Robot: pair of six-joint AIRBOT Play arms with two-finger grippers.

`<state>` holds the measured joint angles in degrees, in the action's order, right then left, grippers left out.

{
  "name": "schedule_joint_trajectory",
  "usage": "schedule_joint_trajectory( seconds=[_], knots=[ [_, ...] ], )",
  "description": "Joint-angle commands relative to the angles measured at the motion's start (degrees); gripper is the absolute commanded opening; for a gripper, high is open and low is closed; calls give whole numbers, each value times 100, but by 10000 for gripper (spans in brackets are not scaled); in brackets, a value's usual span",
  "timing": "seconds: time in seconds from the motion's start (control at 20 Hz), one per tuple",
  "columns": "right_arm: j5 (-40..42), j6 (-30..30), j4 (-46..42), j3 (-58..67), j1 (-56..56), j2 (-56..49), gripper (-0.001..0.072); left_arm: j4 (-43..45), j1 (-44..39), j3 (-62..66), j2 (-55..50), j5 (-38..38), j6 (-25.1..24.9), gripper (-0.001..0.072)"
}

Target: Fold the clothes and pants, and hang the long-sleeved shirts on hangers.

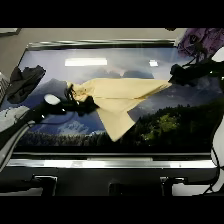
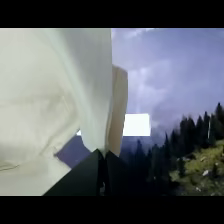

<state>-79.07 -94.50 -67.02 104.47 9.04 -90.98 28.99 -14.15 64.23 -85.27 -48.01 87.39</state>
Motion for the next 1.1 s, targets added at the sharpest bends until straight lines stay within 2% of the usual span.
schedule_joint_trajectory(
  seconds=[0.0,0.15,0.3,0.45,0.7,0.85,1.05],
  knots=[
    [999,90,-2,173,-7,658,27,1620,833,1967,308,-1104,522,11],
    [1443,87,-179,732,-7,1434,27,2538,1499,4459,461,-2140,627,12],
    [1508,72,-741,1130,-4,2424,28,2824,1902,6061,850,-2778,625,14],
    [1314,61,-1224,1128,-4,3497,28,2949,2083,5571,2024,-2785,658,14],
    [839,-396,-1792,1128,-4,4789,28,4765,2087,4581,3943,-2949,1615,14],
    [584,-505,-1875,1128,-4,4826,28,5101,2085,4559,4188,-2959,1720,14],
    [352,-804,-1720,1128,-7,4100,28,4697,2085,4391,3460,-3003,1537,15]
  ],
)
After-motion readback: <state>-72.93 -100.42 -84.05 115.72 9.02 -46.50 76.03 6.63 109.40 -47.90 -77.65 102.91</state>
